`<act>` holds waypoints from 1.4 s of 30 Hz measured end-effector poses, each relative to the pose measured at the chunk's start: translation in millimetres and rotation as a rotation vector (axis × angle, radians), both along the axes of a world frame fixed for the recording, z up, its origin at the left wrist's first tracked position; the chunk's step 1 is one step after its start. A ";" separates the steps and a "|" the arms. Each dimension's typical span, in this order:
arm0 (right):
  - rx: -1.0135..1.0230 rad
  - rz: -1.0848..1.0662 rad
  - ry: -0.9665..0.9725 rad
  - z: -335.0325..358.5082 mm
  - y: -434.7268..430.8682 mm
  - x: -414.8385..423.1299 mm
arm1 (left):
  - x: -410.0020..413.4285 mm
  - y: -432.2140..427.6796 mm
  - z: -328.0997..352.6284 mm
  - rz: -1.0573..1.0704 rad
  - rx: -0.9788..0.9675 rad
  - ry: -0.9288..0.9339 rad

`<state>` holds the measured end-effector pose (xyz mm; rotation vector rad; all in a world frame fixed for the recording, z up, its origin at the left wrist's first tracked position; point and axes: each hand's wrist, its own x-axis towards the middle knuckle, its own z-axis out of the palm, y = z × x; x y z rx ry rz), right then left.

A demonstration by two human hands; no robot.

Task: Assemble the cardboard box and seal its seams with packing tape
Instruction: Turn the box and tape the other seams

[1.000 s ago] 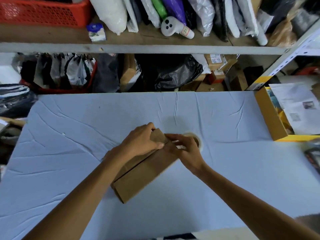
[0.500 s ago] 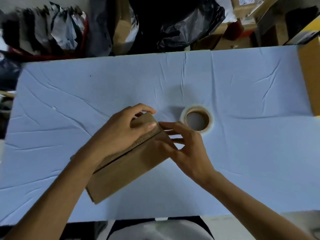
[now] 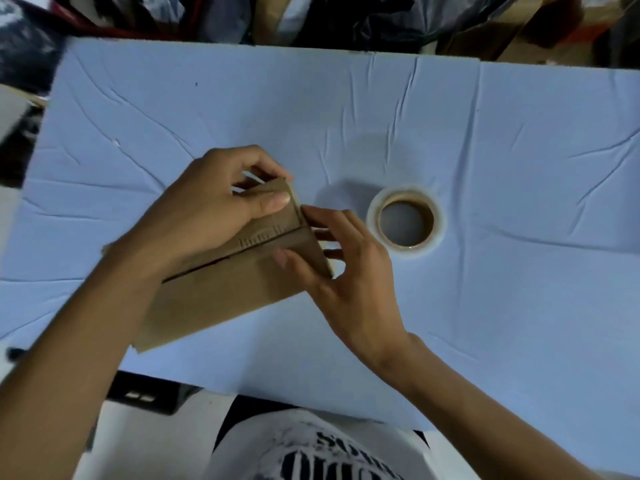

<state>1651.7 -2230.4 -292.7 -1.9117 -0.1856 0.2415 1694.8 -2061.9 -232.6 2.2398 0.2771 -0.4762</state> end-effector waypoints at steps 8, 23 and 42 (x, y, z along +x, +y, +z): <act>0.046 0.075 0.035 10.2 -4.2 7.2 | -4.7 1.3 -0.9 0.001 0.027 -0.032; -0.992 0.389 -0.097 -77.9 -72.8 53.6 | -4.3 -1.2 4.5 -0.009 0.037 0.013; -0.266 0.238 -0.062 63.6 -52.3 60.3 | -3.5 -27.1 33.8 -0.101 -0.173 -0.150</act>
